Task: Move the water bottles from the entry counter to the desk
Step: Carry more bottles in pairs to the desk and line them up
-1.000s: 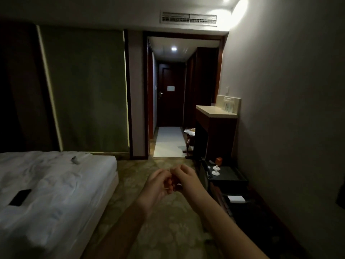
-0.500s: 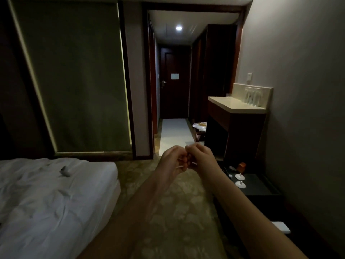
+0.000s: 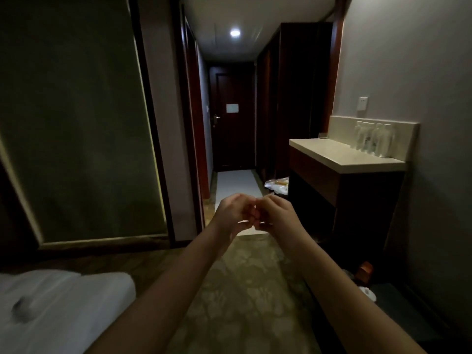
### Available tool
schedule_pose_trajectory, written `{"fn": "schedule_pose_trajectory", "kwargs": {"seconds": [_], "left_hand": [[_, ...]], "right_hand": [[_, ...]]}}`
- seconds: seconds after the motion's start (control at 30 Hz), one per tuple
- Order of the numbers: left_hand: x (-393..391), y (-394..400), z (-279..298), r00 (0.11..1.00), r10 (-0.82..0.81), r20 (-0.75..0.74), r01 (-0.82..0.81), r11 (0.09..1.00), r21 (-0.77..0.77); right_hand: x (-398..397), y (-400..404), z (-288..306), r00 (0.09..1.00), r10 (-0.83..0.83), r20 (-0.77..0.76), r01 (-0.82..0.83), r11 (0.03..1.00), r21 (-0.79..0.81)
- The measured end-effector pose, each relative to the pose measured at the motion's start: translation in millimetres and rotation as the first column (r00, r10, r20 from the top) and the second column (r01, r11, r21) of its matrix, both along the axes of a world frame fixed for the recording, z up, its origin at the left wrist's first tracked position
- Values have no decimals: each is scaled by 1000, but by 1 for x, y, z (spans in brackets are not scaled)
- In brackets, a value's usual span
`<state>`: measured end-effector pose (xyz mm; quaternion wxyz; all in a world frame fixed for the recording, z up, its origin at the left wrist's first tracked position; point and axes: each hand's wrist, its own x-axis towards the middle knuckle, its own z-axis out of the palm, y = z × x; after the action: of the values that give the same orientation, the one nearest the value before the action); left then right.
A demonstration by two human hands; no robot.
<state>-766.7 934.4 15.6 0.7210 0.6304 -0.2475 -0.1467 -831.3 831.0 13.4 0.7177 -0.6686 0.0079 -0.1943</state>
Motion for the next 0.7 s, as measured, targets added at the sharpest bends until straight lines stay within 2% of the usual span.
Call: {"fn": "schedule_pose_trajectory", "kwargs": {"seconds": [0.17,0.3,0.47,0.7], "left_hand": [[131,-72,5,994,-103,40,104,994,-32],[222,-134,21,981,-180,73,180,984,12],[334,-235,38,959,-280,45,280,960,0],[476,-384,30,930,-365,38,367,928,-62]], "right_hand": [[128,-68,7,994,-112,17,113,992,-55],[214,-123,20,978,-206,30,207,976,-61],[317,-213,35,942,-336,20,337,938,-79],[453,-351,32,886,-461,43,463,880,-104]]}}
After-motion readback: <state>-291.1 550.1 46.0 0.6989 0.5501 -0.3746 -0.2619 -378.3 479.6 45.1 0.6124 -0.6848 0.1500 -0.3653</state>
